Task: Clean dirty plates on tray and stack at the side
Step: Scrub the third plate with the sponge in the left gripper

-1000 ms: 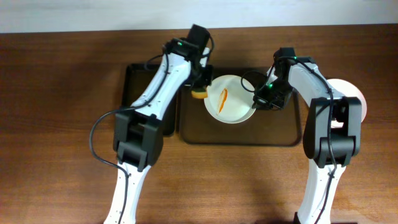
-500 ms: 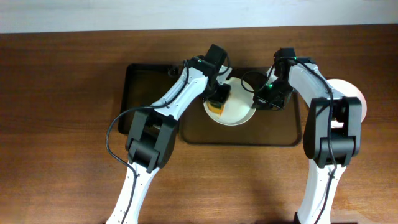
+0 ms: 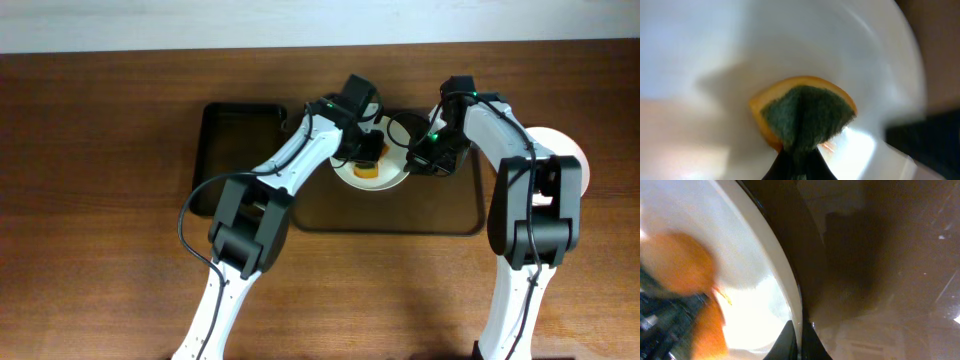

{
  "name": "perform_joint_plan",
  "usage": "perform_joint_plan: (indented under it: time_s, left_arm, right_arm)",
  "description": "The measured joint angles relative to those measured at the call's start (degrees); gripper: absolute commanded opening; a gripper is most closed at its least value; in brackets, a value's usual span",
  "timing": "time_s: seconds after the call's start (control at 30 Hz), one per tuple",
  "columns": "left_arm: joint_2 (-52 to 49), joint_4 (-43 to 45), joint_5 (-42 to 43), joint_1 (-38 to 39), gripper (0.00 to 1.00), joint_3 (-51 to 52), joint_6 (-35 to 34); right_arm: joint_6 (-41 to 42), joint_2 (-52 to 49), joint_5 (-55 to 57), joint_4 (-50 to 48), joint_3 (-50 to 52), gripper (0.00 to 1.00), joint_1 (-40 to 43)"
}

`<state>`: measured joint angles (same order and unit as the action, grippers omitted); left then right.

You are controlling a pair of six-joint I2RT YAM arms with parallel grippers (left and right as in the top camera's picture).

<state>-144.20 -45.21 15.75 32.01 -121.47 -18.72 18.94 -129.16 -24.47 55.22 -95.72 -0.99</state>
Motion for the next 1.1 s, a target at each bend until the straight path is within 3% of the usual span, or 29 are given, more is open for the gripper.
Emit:
perform_joint_plan:
  time_s: [0.07,0.13,0.3,0.53,0.7,0.9,1.1]
  left_arm:
    - [0.31,-0.22,-14.93,0.87,0.00,-0.55,-5.86]
    - [0.33,-2.82,-22.99,0.83,0.00,-1.01,-9.07]
    - [0.42,-9.05,-28.06,1.25,0.00,-1.84,-11.19]
    - [0.48,-14.01,4.35,-1.95,0.00,-1.70,1.44]
    - [-1.33,-11.78,20.63,-1.42,0.00,-0.57,8.02]
    - [-2.32,-4.07,25.64,-1.27,0.00,0.48,9.75]
    - [-2.36,3.10,19.30,-0.90,0.00,0.39,9.68]
  right_arm:
    - [0.22,0.00,-0.07,0.00,0.02,0.04,0.00]
    - [0.31,0.00,-0.07,0.00,0.02,0.04,0.00]
    - [0.31,-0.02,-0.76,0.15,0.17,0.04,-0.39]
    - [0.31,-0.02,-0.92,0.15,0.17,0.04,-0.37]
    - [0.31,-0.02,-0.94,0.15,0.20,0.04,-0.37]
    - [0.33,-0.02,-0.94,0.17,0.20,0.04,-0.37]
    - [0.31,-0.02,-0.94,0.17,0.20,0.04,-0.37]
